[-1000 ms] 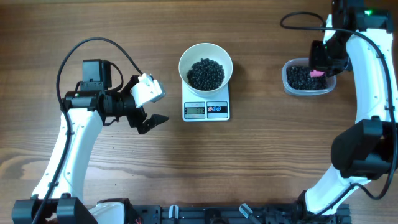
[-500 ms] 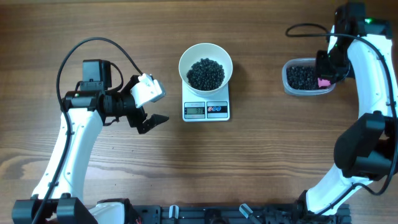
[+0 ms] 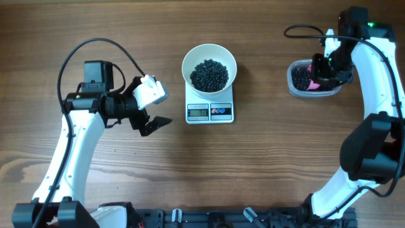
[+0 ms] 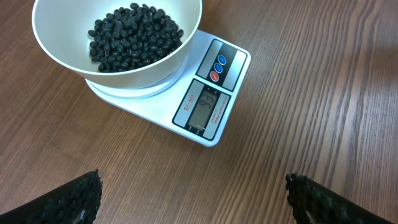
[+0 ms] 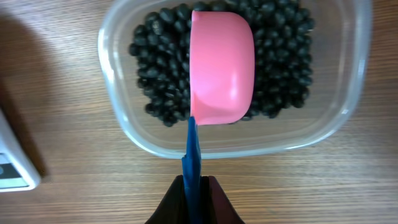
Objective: Scoop item into bowl and weigh 150g on scale
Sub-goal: 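Return the scoop to the bean tub and scoop more beans, then carry the scoopful to the bowl and tip beans in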
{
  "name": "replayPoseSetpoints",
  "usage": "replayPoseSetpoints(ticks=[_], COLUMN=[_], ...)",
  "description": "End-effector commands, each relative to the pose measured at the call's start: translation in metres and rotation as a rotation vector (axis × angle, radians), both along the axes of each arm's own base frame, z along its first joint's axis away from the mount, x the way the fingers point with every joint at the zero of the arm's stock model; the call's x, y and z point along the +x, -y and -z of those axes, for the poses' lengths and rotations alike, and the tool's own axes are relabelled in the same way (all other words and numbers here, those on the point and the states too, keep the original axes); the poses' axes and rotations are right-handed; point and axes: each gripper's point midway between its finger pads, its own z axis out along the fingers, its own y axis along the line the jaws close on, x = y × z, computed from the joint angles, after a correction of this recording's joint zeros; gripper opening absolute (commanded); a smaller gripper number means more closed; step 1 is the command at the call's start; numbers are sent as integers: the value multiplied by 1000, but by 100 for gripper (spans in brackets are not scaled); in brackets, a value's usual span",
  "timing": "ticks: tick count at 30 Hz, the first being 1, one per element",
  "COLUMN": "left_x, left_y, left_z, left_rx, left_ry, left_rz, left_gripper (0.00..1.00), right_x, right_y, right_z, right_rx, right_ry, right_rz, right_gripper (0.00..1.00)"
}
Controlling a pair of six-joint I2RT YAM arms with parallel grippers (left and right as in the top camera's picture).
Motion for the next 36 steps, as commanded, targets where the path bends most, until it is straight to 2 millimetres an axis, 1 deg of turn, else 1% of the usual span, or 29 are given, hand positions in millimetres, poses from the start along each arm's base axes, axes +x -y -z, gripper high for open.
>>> replayPoseSetpoints(ticks=[1,4,7,11,14,17,20,23,27,30,32,34,36], left_x=[1,1,1,1,1,1,1,1,1,1,1,1,1], left_y=[0,0,0,0,0,0,0,0,0,0,0,0,0], left_z=[-1,-1,-1,-1,-1,-1,-1,-1,-1,-1,-1,-1,-1], left_rx=[-6,-6,-6,-6,-6,-6,-6,-6,-6,-6,-6,-6,-6], left_ry=[-3,-3,-3,-3,-3,-3,-3,-3,-3,-3,-3,-3,-3], left_rz=[-5,-5,-5,-5,-5,-5,-5,-5,-5,-5,-5,-5,-5], left_gripper=[100,100,100,100,100,100,100,100,100,100,100,100,100], right_x=[-2,-1,0,2,0,-5,-10,-15,-18,-14,-9,-4,-2], right_y=[-15,-17,-16,-5,4,16,23,25,22,13,4,-10,-25], right_z=[7,6,3,-4,-7,-11,-15,-25,-43,-55,-66,-76,-79], right_rx=[97,116,180,310,359,408,451,545,683,763,827,888,916], right_ry=[-12,-9,7,49,68,82,91,130,207,261,302,333,329], right_rz=[-24,-20,7,46,72,90,95,76,44,19,5,-23,-53], right_gripper=[4,4,4,4,4,4,4,4,4,5,4,4,4])
